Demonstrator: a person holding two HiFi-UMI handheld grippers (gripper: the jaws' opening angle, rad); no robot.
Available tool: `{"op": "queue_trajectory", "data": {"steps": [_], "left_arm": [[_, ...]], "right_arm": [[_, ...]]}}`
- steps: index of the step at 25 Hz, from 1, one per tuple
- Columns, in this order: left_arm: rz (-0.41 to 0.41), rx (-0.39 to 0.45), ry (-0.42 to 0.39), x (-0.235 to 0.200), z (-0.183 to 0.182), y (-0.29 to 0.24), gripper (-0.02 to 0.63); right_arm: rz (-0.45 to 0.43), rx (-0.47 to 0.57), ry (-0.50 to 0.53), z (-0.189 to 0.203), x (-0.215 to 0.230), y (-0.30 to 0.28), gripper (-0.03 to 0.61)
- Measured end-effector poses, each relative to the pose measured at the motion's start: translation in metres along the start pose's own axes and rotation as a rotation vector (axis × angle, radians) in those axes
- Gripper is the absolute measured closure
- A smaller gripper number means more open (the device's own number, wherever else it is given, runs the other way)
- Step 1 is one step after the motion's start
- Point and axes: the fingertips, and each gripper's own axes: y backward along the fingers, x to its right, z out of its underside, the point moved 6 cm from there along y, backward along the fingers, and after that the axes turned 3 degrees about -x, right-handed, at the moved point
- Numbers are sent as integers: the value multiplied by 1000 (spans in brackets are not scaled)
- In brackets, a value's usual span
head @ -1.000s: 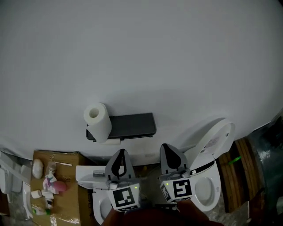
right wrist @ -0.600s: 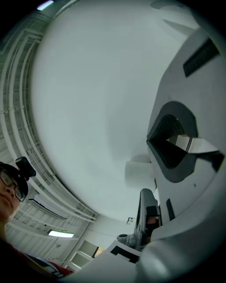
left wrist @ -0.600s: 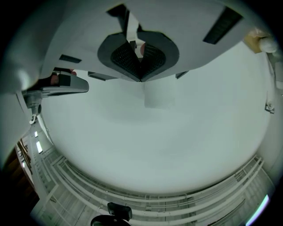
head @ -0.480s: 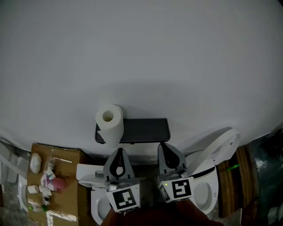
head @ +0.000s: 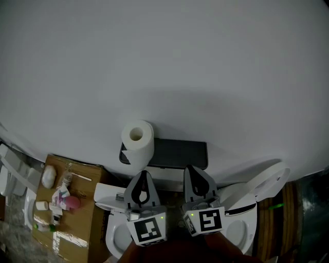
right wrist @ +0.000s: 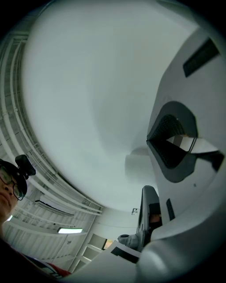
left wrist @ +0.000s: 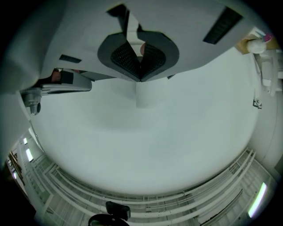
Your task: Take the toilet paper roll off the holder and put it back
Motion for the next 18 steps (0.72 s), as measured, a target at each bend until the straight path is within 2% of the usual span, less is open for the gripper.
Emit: {"op": "queue_trajectory", "data": {"steps": [12, 16, 17, 18], "left_arm": [[-166, -9, 21, 4, 1, -9, 598], [-180, -16, 22, 1, 0, -7, 598], [-163, -17, 14, 1, -2, -8, 586], [-136, -18, 12, 2, -4, -10, 527]], "right_arm": [[-151, -2, -48, -4, 6, -16, 563], [-167, -8, -40, -5, 4, -18, 563], [-164, -4, -43, -6, 4, -19, 563], [-161, 0, -44, -6, 4, -19, 563]]}}
